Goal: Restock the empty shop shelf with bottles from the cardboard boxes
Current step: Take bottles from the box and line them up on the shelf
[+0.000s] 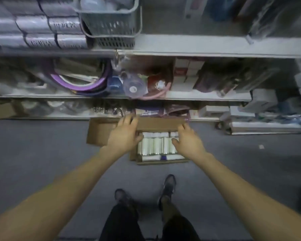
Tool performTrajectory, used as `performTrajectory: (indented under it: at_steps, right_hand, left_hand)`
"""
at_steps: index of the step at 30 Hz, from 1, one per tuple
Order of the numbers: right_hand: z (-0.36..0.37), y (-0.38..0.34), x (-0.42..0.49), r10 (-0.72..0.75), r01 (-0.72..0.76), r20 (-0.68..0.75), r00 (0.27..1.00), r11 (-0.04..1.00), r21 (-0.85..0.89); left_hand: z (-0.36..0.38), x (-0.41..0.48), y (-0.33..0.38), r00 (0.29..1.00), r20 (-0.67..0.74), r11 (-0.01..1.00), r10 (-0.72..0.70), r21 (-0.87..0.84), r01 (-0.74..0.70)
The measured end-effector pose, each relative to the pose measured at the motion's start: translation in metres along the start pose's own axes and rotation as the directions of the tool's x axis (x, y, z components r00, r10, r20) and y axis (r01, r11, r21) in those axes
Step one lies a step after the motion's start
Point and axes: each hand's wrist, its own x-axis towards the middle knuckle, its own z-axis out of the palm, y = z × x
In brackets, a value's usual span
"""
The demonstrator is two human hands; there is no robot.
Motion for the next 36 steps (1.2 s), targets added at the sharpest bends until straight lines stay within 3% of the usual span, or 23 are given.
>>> performTrajectory:
  at_steps: [7, 15, 23, 31, 36]
  right_hand:
    - [0.147, 0.085, 0.034, 0.088, -0.115, 0.24, 0.967, 0.988, 0.102]
    - [0.336, 0.156, 0.101, 0.193, -0.251, 0.348, 0.918, 0.959, 0.129]
    - [0.436, 0.226, 0.203, 0.377, -0.413, 0.21, 0.902, 0.896, 0.165]
    - [0.486, 0.288, 0.277, 0.572, -0.58, 0.106, 0.814, 0.784, 0.223]
    - [0.515, 0.298, 0.287, 0.6, -0.566, -0.027, 0.799, 0.768, 0.299]
  left_hand:
    - [0.181, 0.022, -0.015, 0.952, 0.295, 0.996, -0.083, -0.011, 0.091]
    - [0.385, 0.071, -0.077, 0.895, 0.442, 0.999, -0.052, 0.033, 0.041]
    - [0.513, 0.141, -0.111, 0.885, 0.464, 0.996, 0.047, 0.046, -0.077]
    - [0.602, 0.203, -0.122, 0.903, 0.415, 0.979, -0.109, -0.113, 0.169]
    - [0.638, 0.242, -0.118, 0.872, 0.349, 0.866, -0.343, -0.242, 0.438]
